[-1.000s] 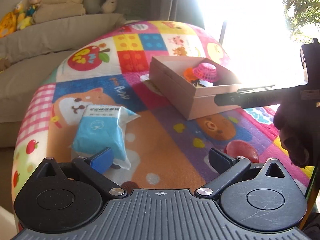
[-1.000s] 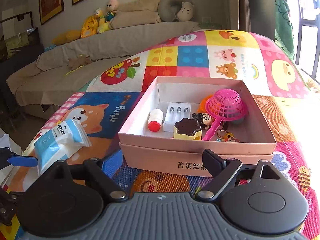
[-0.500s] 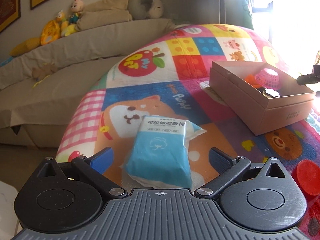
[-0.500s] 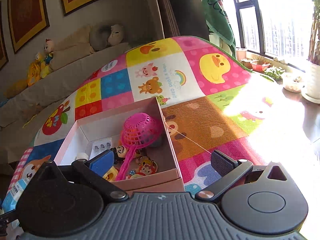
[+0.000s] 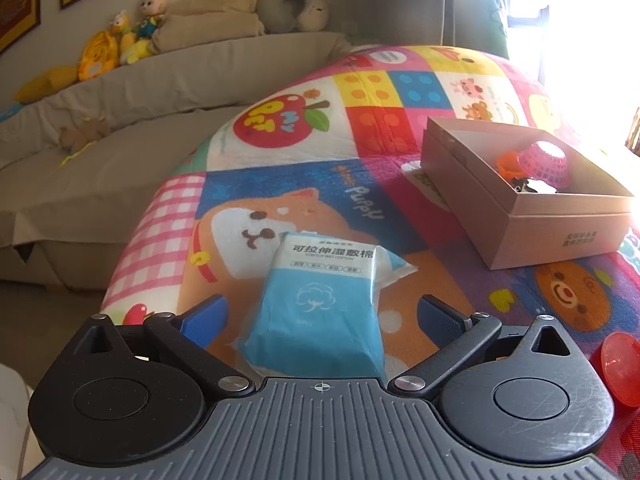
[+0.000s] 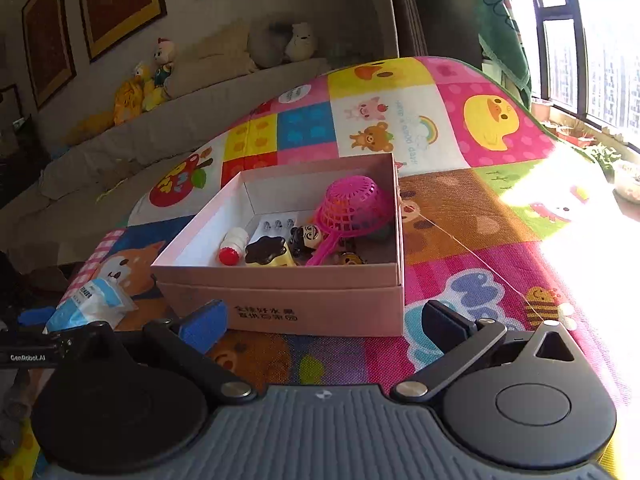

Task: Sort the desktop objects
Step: 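Grasp the red round lid with right tool while left tool holds the wipes pack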

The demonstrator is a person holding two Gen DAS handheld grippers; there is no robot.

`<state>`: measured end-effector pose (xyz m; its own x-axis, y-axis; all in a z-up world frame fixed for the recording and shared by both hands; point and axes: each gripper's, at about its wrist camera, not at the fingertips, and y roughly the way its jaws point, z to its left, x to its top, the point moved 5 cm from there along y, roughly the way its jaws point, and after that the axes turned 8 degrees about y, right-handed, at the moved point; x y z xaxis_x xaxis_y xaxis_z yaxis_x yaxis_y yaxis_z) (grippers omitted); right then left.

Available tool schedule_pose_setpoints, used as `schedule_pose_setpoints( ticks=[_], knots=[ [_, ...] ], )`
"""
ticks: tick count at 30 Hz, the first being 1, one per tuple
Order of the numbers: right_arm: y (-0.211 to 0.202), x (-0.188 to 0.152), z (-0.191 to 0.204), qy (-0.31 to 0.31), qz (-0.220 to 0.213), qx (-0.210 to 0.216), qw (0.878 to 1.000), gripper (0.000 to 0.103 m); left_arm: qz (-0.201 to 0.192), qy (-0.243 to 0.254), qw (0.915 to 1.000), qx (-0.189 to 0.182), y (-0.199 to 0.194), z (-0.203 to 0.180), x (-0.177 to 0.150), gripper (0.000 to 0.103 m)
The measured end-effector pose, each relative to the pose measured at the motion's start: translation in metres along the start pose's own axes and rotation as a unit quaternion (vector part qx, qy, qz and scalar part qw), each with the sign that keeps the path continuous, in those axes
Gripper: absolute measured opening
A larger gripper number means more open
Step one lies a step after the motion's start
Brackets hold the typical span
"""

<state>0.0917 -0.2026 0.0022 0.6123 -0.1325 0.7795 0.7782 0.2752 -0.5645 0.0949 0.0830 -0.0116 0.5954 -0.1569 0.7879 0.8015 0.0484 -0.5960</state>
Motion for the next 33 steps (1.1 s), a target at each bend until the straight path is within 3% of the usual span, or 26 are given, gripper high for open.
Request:
schedule_pose_setpoints(
  ticks=[2,4,6,10,13,17,19,21,23,29,33],
  knots=[
    [-0.01,-0.02,0.007,-0.036,0.012,-0.005,0.999,0.103,0.007,-0.006,0.9999,0.01,0.004,0.0,0.001,0.102],
    [-0.016,-0.039,0.014,-0.069,0.021,-0.017,0.997,0.103,0.011,-0.012,0.9998,0.014,0.006,-0.001,0.001,0.093],
    [-0.015,-0.052,0.018,-0.085,0.03,-0.024,0.996,0.103,0.017,-0.014,0.9997,0.012,0.007,-0.002,0.0,0.071],
    [-0.014,-0.052,0.018,-0.077,0.031,-0.029,0.996,0.103,0.017,-0.009,0.9998,0.004,-0.002,-0.011,-0.002,0.062],
    [-0.011,-0.051,0.013,-0.055,0.041,-0.022,0.997,0.103,0.011,0.014,0.9993,-0.032,-0.018,-0.031,-0.008,0.061],
    [-0.011,-0.05,0.011,-0.05,0.042,-0.019,0.998,0.103,0.012,0.048,0.9945,-0.093,-0.038,-0.068,-0.022,0.064],
    [-0.01,-0.05,0.01,-0.05,0.042,-0.019,0.998,0.103,0.013,0.058,0.9928,-0.104,-0.042,-0.08,-0.028,0.076],
    [-0.01,-0.05,0.01,-0.05,0.041,-0.021,0.998,0.103,0.013,0.064,0.993,-0.099,-0.043,-0.086,-0.032,0.091],
    [-0.012,-0.05,0.013,-0.055,0.039,-0.022,0.997,0.103,0.021,0.064,0.9936,-0.09,-0.039,-0.087,-0.036,0.096],
    [-0.019,-0.064,0.045,-0.097,0.072,0.051,0.991,0.103,0.043,0.043,0.9949,-0.08,-0.036,-0.073,-0.039,0.103],
    [-0.013,-0.075,0.065,-0.167,0.07,0.018,0.983,0.103,0.045,0.034,0.9958,-0.072,-0.037,-0.066,-0.042,0.103]
  ],
)
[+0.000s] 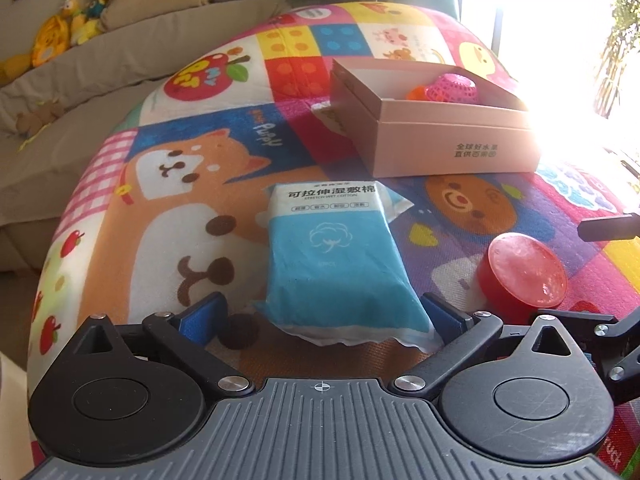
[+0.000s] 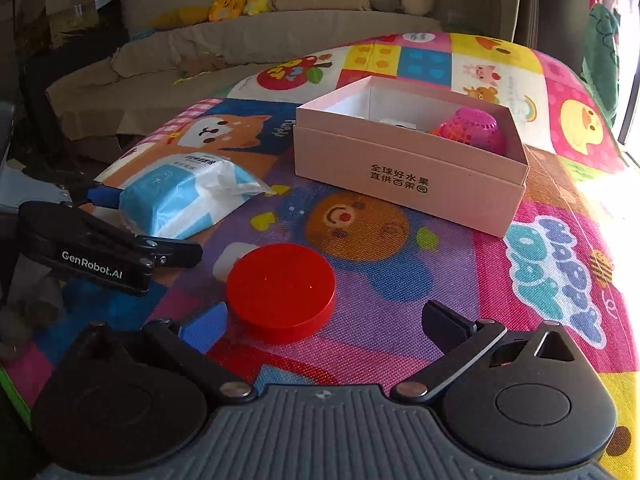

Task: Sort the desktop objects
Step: 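Grasp the red round lid with right tool while left tool holds the wipes pack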

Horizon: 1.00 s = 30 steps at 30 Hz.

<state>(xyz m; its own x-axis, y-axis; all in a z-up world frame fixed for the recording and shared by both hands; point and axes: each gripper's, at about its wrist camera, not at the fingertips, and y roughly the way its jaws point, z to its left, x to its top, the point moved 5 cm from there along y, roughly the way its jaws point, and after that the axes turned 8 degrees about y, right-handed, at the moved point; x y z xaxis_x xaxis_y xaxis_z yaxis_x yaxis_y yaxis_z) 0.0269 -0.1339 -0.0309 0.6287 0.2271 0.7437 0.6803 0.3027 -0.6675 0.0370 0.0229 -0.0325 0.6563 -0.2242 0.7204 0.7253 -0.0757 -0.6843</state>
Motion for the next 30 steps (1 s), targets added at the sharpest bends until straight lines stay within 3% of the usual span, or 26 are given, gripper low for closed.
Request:
schedule_pose_setpoints(
  ticks=[5,13,19,23,26,28,30],
  knots=[
    [0.008,0.008,-0.018,0.024,-0.002,-0.062,0.998,0.103,0.002,0.001,1.0,-0.001,-0.001,0.002,-0.001,0.103],
    [0.015,0.006,-0.034,0.071,0.017,-0.043,0.996,0.103,0.004,-0.001,1.0,-0.005,0.0,0.002,-0.001,0.103],
    [0.016,0.005,-0.035,0.079,0.02,-0.037,0.996,0.103,-0.022,-0.008,0.9989,-0.04,-0.009,0.004,0.006,0.103],
    [0.016,0.005,-0.035,0.079,0.019,-0.037,0.996,0.103,-0.061,-0.005,0.998,-0.014,-0.016,0.001,0.028,0.103],
    [0.016,0.005,-0.036,0.08,0.019,-0.037,0.996,0.103,-0.06,0.014,0.998,0.01,-0.007,-0.005,0.037,0.103],
    [0.016,0.005,-0.035,0.08,0.019,-0.037,0.996,0.103,-0.053,0.023,0.9982,0.017,0.001,-0.008,0.036,0.1],
    [0.016,0.005,-0.035,0.079,0.019,-0.037,0.996,0.103,-0.039,0.023,0.9989,0.014,0.008,-0.01,0.033,0.087]
  ],
)
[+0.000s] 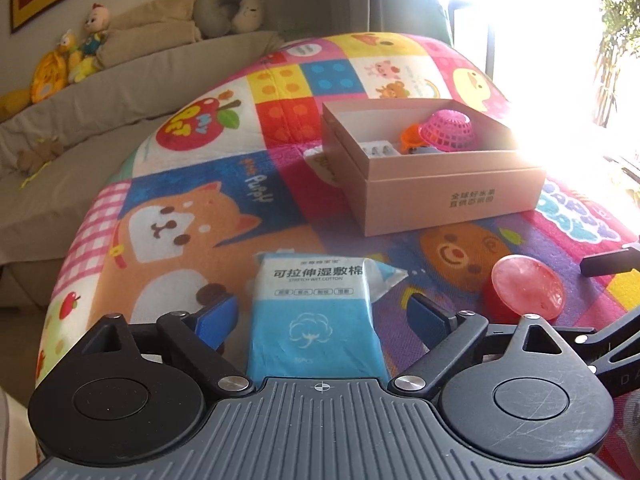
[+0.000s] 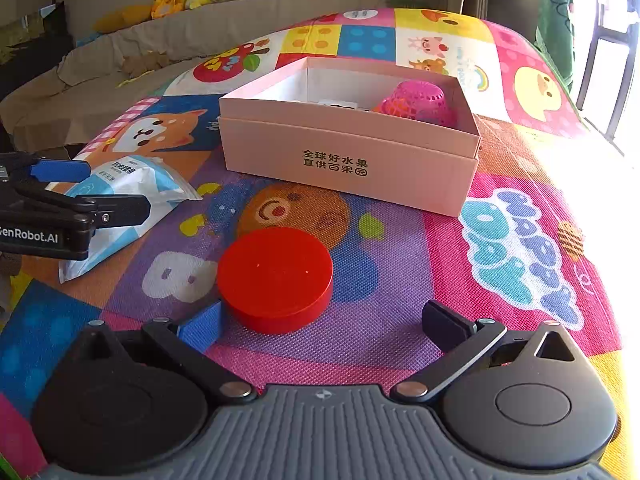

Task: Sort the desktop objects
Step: 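Grasp the red round lid with right tool while left tool holds the wipes pack, then drop wipes pack into box with left tool while right tool drops red lid in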

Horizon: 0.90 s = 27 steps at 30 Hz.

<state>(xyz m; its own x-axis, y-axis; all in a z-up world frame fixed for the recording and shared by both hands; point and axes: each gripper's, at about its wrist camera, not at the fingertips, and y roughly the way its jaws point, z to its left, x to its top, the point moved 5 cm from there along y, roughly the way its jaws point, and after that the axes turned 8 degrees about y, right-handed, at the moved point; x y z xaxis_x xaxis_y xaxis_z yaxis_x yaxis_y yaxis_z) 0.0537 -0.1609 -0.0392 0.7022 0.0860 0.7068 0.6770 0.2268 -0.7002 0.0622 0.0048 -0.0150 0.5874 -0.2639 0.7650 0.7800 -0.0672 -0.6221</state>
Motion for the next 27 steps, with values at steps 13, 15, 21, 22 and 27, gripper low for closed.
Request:
schedule_pose_setpoints(
  ticks=[13,15,21,22,27],
  knots=[
    [-0.002,0.003,0.003,-0.012,-0.004,0.011,1.0,0.103,0.011,-0.018,0.9997,-0.007,-0.008,0.013,-0.018,0.065],
    [-0.003,0.005,0.008,-0.024,-0.016,0.012,0.999,0.103,0.011,-0.019,0.9997,-0.007,-0.012,0.015,-0.02,0.065],
    [0.001,0.013,0.027,-0.042,-0.017,0.032,0.998,0.083,0.017,-0.017,0.9997,-0.009,-0.014,0.017,-0.026,0.074],
    [0.003,0.013,0.028,-0.041,-0.011,0.036,0.998,0.076,0.017,-0.018,0.9997,-0.006,-0.014,0.017,-0.026,0.079],
    [-0.002,0.014,0.027,-0.032,0.0,0.046,0.998,0.064,0.017,-0.022,0.9996,-0.002,-0.011,0.02,-0.026,0.089]
  ],
)
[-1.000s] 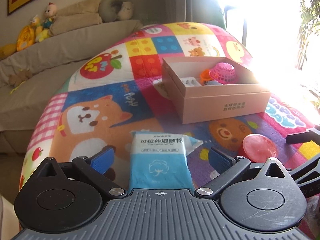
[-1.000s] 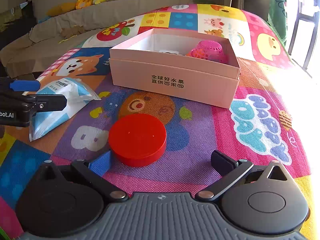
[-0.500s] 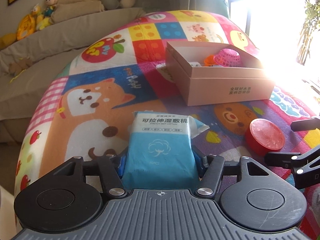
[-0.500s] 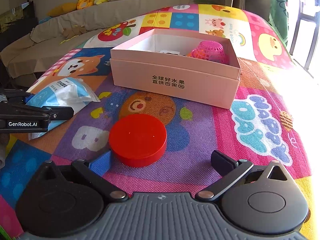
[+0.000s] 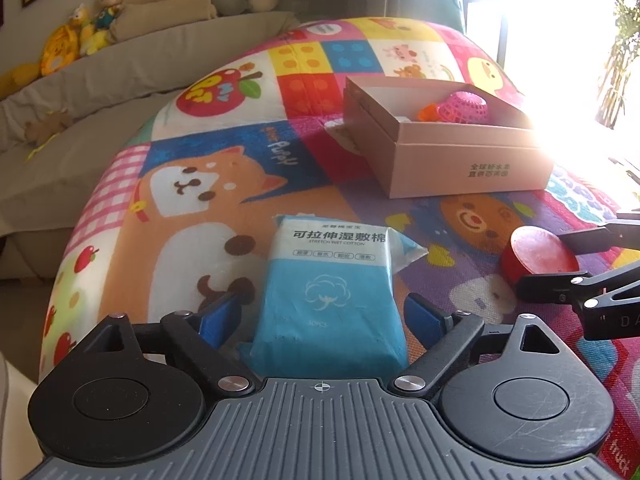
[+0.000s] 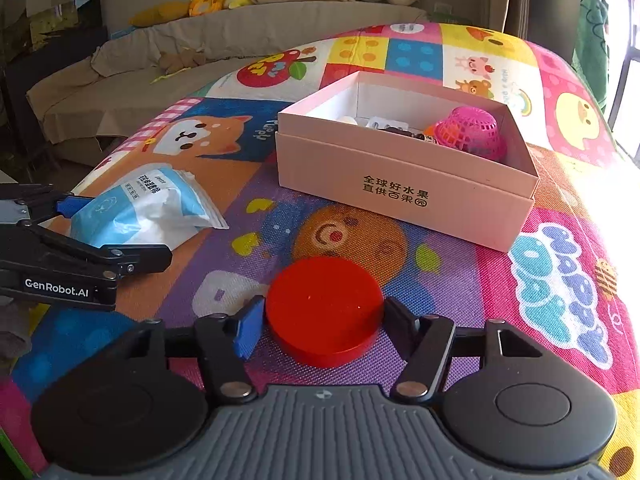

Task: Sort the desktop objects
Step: 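Drop wipes pack into box with left tool while right tool drops red lid in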

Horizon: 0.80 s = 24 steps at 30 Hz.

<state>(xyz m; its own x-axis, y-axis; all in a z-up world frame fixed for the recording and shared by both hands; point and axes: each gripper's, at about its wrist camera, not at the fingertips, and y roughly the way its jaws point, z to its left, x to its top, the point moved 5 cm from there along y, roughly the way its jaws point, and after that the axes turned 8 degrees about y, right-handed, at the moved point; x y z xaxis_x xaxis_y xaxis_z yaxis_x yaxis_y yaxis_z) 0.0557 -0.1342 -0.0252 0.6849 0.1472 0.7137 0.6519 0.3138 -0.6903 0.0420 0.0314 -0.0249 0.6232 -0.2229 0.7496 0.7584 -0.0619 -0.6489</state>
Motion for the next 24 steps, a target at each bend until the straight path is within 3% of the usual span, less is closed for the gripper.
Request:
schedule_pose_setpoints(
  ticks=[1,3,6,8,10,13,16,21,24],
  knots=[
    [-0.004,-0.001,-0.002,0.002,0.002,0.003,1.0,0.064,0.0,0.002,1.0,0.0,0.0,0.0,0.0,0.086],
    [-0.011,0.001,-0.005,0.004,0.002,0.008,1.0,0.064,-0.001,0.009,1.0,-0.001,0.0,-0.001,0.001,0.068],
    [-0.036,0.015,-0.016,0.02,-0.017,0.016,1.0,0.064,-0.01,0.016,0.9998,-0.007,-0.004,-0.003,0.011,0.06],
    [-0.059,0.036,-0.027,0.032,-0.053,0.015,0.998,0.064,-0.03,0.022,0.9991,-0.021,-0.011,-0.004,0.028,0.059],
    [-0.085,0.059,-0.038,0.041,-0.098,0.003,0.994,0.064,-0.077,0.037,0.9961,-0.024,-0.024,-0.007,0.06,0.059],
    [-0.119,0.089,-0.052,0.053,-0.16,-0.019,0.985,0.064,-0.146,0.06,0.9872,-0.023,-0.037,-0.015,0.11,0.059],
    [-0.136,0.102,-0.059,0.058,-0.194,-0.036,0.979,0.064,-0.184,0.081,0.9789,-0.034,-0.03,-0.032,0.151,0.059],
    [-0.124,0.1,-0.064,0.059,-0.18,-0.028,0.981,0.064,-0.196,0.074,0.9769,-0.041,0.025,-0.059,0.206,0.063],
    [-0.114,0.096,-0.068,0.053,-0.169,-0.049,0.983,0.064,-0.156,0.078,0.9845,-0.021,0.07,-0.069,0.217,0.07]
  ],
)
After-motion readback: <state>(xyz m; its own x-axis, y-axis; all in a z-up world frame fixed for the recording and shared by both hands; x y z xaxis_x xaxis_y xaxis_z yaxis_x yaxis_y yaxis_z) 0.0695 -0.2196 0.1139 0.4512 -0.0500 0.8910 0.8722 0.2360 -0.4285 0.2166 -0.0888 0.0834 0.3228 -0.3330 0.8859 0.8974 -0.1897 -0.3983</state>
